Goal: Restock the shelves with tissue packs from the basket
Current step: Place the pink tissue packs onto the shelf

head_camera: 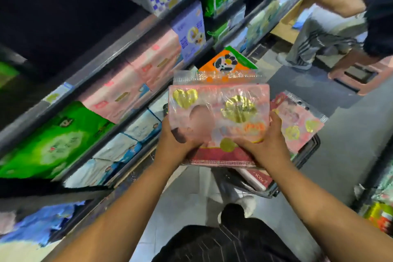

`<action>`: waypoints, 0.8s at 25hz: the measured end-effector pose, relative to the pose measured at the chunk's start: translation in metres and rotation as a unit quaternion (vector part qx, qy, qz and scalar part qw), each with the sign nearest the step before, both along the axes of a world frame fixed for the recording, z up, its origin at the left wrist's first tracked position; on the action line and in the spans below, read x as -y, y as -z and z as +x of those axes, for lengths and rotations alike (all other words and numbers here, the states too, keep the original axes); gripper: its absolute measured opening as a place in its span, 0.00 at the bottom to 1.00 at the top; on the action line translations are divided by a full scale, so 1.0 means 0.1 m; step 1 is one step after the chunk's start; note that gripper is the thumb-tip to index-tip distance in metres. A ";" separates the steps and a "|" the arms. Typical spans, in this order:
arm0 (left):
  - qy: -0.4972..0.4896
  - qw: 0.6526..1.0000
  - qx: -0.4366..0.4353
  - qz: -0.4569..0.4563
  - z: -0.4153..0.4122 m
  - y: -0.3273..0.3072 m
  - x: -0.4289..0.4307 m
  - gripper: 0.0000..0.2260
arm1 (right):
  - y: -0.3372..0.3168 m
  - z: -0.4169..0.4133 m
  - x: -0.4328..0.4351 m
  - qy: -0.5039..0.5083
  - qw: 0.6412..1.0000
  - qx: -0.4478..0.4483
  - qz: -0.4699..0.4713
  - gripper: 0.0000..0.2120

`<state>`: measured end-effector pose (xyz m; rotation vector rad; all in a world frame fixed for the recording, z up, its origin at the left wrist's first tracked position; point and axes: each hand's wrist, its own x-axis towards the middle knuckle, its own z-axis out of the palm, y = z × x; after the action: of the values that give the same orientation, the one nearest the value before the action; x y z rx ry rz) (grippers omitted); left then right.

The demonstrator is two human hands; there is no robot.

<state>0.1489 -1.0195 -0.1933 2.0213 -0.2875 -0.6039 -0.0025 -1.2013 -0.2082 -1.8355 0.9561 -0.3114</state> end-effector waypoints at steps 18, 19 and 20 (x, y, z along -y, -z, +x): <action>-0.164 0.967 0.171 -0.090 0.77 -1.79 -2.58 0.46 | -1.74 1.49 -2.00 -0.210 0.961 0.177 -0.022 0.39; -0.171 0.965 0.179 -0.091 0.84 -1.87 -2.62 0.46 | -1.81 1.60 -2.02 -0.219 0.958 0.184 -0.019 0.39; -0.177 0.961 0.192 -0.091 0.93 -1.95 -2.64 0.46 | -1.89 1.72 -2.03 -0.228 0.954 0.193 -0.017 0.39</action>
<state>0.2416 -0.7552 0.0016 1.9368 -0.1944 0.0410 0.1697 -0.9983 -0.0193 -1.8741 0.2487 -0.3805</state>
